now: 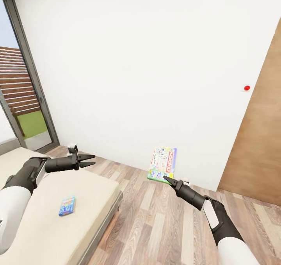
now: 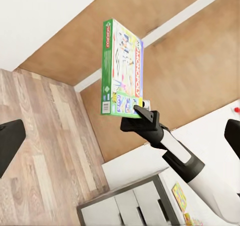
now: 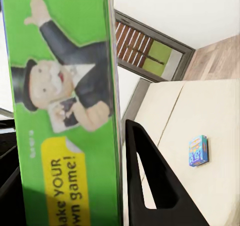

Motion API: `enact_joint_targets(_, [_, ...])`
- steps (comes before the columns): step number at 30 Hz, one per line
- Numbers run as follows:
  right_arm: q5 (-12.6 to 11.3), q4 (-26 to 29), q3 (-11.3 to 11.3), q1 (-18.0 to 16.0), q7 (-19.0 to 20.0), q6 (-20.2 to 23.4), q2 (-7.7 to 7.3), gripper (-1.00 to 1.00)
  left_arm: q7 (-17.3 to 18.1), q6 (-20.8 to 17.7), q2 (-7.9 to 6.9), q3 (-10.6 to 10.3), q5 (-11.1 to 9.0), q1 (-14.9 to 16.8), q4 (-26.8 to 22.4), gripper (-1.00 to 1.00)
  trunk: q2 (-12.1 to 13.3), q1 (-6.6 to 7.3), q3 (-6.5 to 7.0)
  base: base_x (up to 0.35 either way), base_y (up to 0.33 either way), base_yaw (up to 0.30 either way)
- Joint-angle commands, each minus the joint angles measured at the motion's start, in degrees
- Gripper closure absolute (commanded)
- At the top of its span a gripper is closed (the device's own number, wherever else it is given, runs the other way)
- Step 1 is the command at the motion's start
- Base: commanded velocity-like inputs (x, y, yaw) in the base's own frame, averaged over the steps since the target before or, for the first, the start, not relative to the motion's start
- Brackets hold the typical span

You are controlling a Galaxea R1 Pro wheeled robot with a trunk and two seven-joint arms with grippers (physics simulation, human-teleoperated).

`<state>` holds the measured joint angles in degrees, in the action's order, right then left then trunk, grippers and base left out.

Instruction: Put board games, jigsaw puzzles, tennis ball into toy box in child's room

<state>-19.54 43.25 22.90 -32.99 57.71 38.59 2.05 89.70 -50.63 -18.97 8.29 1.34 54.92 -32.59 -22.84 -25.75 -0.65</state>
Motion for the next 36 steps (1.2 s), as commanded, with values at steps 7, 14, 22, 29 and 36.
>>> enact_joint_targets(7, [-0.24,-0.01,0.24,-0.05,0.12,0.43,0.06,1.0,0.3,-0.61,-0.02,0.02,0.15,0.01,-0.02,-1.0,-0.08,-0.03,0.3,0.0,0.0,-0.257])
enact_joint_targets(14, [-0.24,-0.01,0.27,-0.06,0.12,0.43,0.06,1.0,0.3,-0.61,-0.02,-0.02,0.15,0.01,-0.02,-1.0,-0.08,-0.03,0.66,0.0,0.0,-0.257])
enact_joint_targets(22, [-0.24,-0.01,0.26,-0.02,0.12,0.43,0.06,1.0,0.3,-0.61,-0.02,-0.03,0.14,0.01,-0.02,-1.0,-0.08,-0.03,1.07,0.0,0.0,-0.256])
enact_joint_targets(29, [-0.24,-0.01,0.3,-0.06,0.12,0.43,0.06,1.0,0.3,-0.61,-0.02,-0.03,0.15,0.01,-0.02,-1.0,-0.08,-0.03,1.43,0.0,0.0,-0.256])
enact_joint_targets(36, [-0.24,-0.01,0.31,-0.05,0.12,0.43,0.03,1.0,0.3,-0.61,-0.03,-0.03,0.1,0.01,-0.02,-1.0,-0.08,-0.03,1.79,0.0,0.0,-0.256])
